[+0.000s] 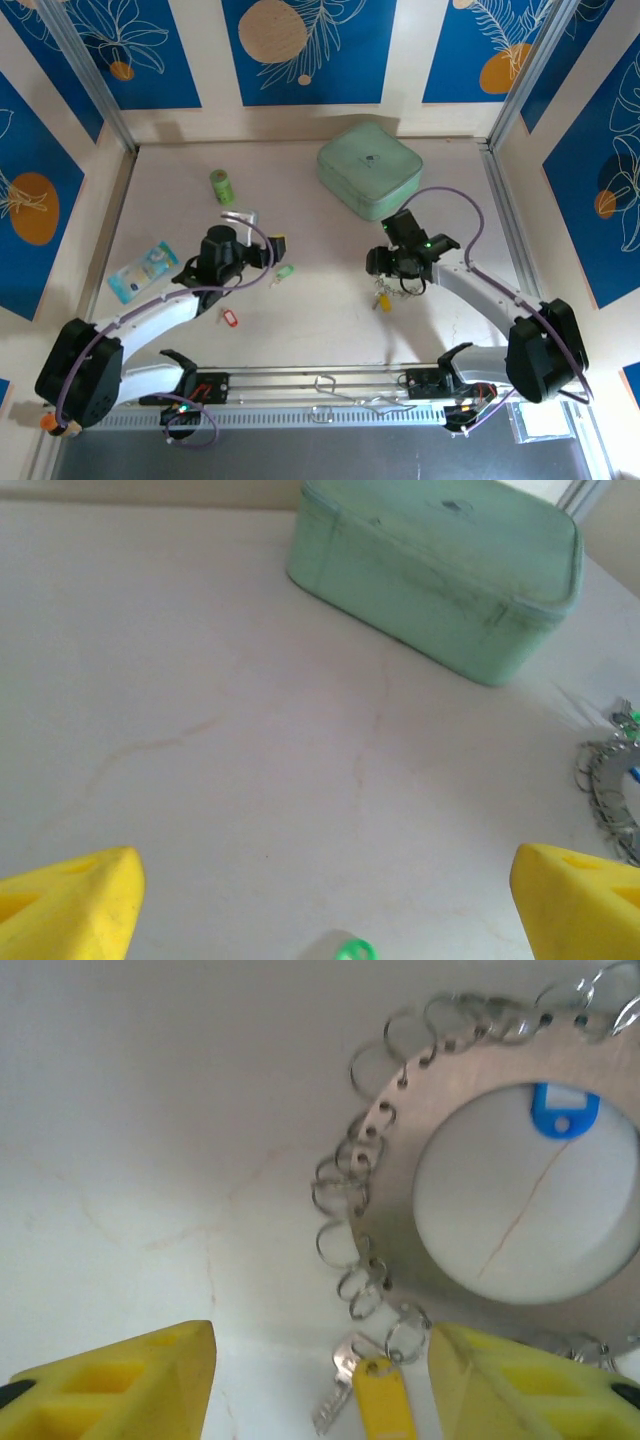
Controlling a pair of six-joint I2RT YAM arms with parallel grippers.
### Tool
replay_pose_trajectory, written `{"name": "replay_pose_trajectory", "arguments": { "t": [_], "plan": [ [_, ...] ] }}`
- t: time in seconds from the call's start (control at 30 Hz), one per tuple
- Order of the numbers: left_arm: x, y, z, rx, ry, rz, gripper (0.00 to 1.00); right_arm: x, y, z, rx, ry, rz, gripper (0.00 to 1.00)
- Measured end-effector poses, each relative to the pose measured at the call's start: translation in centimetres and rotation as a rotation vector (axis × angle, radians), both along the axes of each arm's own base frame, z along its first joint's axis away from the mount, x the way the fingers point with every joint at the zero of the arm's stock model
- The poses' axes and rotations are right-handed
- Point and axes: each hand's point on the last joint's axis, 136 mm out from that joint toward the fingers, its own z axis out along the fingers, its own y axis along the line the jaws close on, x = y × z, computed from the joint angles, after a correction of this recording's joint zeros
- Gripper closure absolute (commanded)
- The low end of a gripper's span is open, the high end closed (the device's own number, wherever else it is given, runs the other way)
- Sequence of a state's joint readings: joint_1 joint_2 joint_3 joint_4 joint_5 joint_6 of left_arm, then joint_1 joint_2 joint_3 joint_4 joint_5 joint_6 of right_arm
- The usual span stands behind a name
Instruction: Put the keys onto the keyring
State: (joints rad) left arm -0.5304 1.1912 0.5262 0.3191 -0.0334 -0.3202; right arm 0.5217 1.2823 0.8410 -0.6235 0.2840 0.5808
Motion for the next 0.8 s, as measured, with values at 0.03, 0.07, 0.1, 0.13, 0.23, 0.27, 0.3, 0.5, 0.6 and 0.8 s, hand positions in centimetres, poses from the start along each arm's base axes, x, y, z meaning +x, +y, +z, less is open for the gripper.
{"name": "replay_pose_trajectory", "arguments": {
  "t": [0.03, 0.07, 0.1, 0.13, 0.23, 0.27, 0.3, 0.5, 0.6, 0.8],
  "plan": [
    [-0.2, -0.5, -0.3, -0.004, 0.012, -0.004, 0.07, -0.5, 0.1, -0.3, -0.021, 0.018, 0.0, 0.48],
    [-0.5, -0.9, -0.6, -0.007, 0.025, -0.006, 0.07, -1.0, 0.2, -0.8, -0.047, 0.039, 0.003, 0.52],
    [-0.7, -1.3, -0.9, -0.012, 0.036, -0.007, 0.07, -1.5, 0.3, -1.2, -0.073, 0.058, 0.003, 0.56],
    [-0.9, -1.6, -1.1, -0.017, 0.045, -0.005, 0.07, -1.9, 0.4, -1.6, -0.095, 0.073, 0.004, 0.58],
    [-1.3, -2.4, -1.6, -0.03, 0.07, -0.001, 0.07, -2.5, 0.4, -2.6, -0.146, 0.114, -0.011, 0.61],
    [-1.4, -2.5, -1.8, -0.034, 0.079, 0.002, 0.07, -2.5, 0.3, -2.8, -0.159, 0.121, -0.018, 0.62],
    [-1.5, -2.6, -2.0, -0.035, 0.087, 0.006, 0.07, -2.5, 0.3, -3.1, -0.172, 0.129, -0.023, 0.64],
    [-1.8, -3.1, -2.6, -0.044, 0.111, 0.013, 0.06, -1.7, 0.3, -4.0, -0.236, 0.152, -0.039, 0.68],
    [-1.7, -3.0, -2.6, -0.048, 0.111, 0.022, 0.07, -1.2, 0.5, -4.4, -0.254, 0.161, -0.039, 0.73],
    [-1.7, -2.9, -2.6, -0.053, 0.113, 0.033, 0.06, -0.8, 0.3, -5.3, -0.292, 0.175, -0.044, 0.75]
  ]
}}
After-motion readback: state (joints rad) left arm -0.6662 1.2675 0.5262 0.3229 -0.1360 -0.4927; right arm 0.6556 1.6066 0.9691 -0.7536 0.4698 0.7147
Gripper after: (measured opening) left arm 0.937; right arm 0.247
